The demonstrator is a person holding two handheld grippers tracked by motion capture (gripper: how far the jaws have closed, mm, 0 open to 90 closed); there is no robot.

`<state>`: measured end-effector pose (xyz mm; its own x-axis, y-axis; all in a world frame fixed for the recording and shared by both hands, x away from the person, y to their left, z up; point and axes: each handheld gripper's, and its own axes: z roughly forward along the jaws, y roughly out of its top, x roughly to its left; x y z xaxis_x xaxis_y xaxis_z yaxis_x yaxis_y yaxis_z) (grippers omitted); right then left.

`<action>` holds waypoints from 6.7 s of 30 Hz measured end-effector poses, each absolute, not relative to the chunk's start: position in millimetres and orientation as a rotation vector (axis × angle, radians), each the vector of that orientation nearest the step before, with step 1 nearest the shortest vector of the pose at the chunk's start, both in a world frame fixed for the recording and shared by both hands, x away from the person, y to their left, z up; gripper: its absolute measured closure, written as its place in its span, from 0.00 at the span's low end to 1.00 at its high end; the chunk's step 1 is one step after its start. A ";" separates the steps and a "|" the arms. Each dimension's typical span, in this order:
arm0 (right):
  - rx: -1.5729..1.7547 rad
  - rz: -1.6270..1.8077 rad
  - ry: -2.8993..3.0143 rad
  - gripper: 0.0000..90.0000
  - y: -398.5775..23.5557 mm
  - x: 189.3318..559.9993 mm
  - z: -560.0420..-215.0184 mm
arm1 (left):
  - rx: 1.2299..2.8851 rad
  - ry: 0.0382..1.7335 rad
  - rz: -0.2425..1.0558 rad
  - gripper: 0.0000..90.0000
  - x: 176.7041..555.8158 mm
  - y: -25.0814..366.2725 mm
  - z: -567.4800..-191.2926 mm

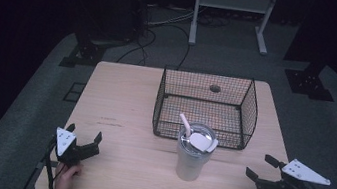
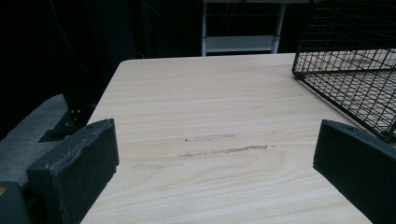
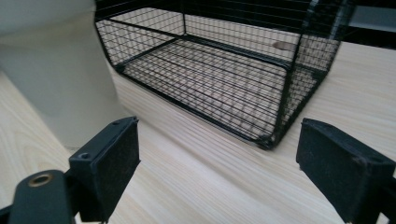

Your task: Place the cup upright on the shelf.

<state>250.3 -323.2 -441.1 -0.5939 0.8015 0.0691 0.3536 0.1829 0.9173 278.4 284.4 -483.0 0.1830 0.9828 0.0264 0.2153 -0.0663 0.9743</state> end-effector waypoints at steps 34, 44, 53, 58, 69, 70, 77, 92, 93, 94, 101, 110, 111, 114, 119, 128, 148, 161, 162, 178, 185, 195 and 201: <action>0.765 1.489 2.241 0.11 -242.6 247.3 -419.0 | 1.478 1.213 0.984 0.00 278.8 285.7 -482.9; 0.735 1.506 2.275 0.10 -225.9 249.8 -421.2 | 1.478 1.210 0.984 0.00 278.8 285.7 -482.9; 0.721 1.503 2.289 0.10 -212.1 255.7 -425.3 | 1.478 1.210 0.983 0.00 278.8 285.9 -482.8; 0.737 1.498 2.285 0.10 -203.1 258.7 -429.6 | 1.479 1.208 0.983 0.00 278.7 285.8 -482.9; 0.743 1.528 2.284 0.10 -190.0 265.2 -436.7 | 1.477 1.210 0.981 0.00 278.7 286.0 -482.9; 0.738 1.535 2.281 0.10 -188.9 266.1 -437.2 | 1.477 1.210 0.981 0.00 278.7 285.9 -482.8; 0.741 1.549 2.260 0.10 -177.9 272.8 -441.7 | 1.474 1.208 0.978 0.00 278.7 286.4 -482.8; 0.730 1.622 2.206 0.07 -167.4 280.8 -450.3 | 1.472 1.210 0.971 0.00 278.7 287.5 -482.7; 0.730 1.622 2.206 0.07 -167.4 280.8 -450.3 | 1.473 1.210 0.971 0.00 278.8 287.7 -482.6; 0.730 1.625 2.203 0.07 -166.7 281.4 -450.8 | 1.472 1.212 0.969 0.00 278.7 287.6 -482.6; 0.717 1.629 2.189 0.08 -165.8 281.5 -451.3 | 1.472 1.212 0.968 0.00 278.7 287.6 -482.6; 0.714 1.621 2.196 0.09 -166.7 282.0 -448.4 | 1.465 1.212 0.966 0.00 279.3 288.2 -482.7; 0.714 1.621 2.196 0.09 -166.7 282.0 -448.4 | 1.465 1.212 0.966 0.00 279.3 288.2 -482.7; 0.737 1.683 2.202 0.09 -169.3 285.0 -447.0 | 1.466 1.213 0.964 0.00 279.1 288.1 -482.7; 0.723 1.703 2.193 0.09 -170.1 285.8 -440.0 | 1.470 1.209 0.967 0.00 278.9 288.0 -482.7; 0.673 1.712 2.204 0.09 -172.2 295.3 -411.0 | 1.464 1.208 0.962 0.00 279.7 288.2 -482.8; 0.613 1.723 2.183 0.09 -169.3 316.2 -367.6 | 1.466 1.208 0.957 0.00 279.4 288.5 -482.6; 0.615 1.750 2.160 0.09 -166.8 333.3 -343.1 | 1.460 1.208 0.957 0.00 279.9 288.6 -482.8; 0.609 1.737 2.160 0.09 -165.7 335.9 -339.7 | 1.459 1.207 0.957 0.00 279.9 288.6 -482.8; 0.575 1.713 2.130 0.09 -148.3 375.3 -310.4 | 1.463 1.211 0.955 0.00 280.2 289.4 -482.7; 0.583 1.718 2.122 0.09 -141.0 392.8 -304.9 | 1.460 1.208 0.956 0.00 280.3 289.2 -482.8; 0.625 1.701 2.127 0.09 -137.5 430.5 -309.6 | 1.466 1.210 0.958 0.00 280.2 289.5 -482.7; 0.637 1.702 2.133 0.09 -135.7 448.3 -311.8 | 1.459 1.210 0.956 0.00 280.4 289.1 -482.9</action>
<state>448.3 -135.7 -311.8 -0.8428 0.5381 0.0150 0.1341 0.1828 0.9740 280.4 289.1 -482.9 0.1958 0.9805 -0.0135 0.2134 -0.0292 0.9765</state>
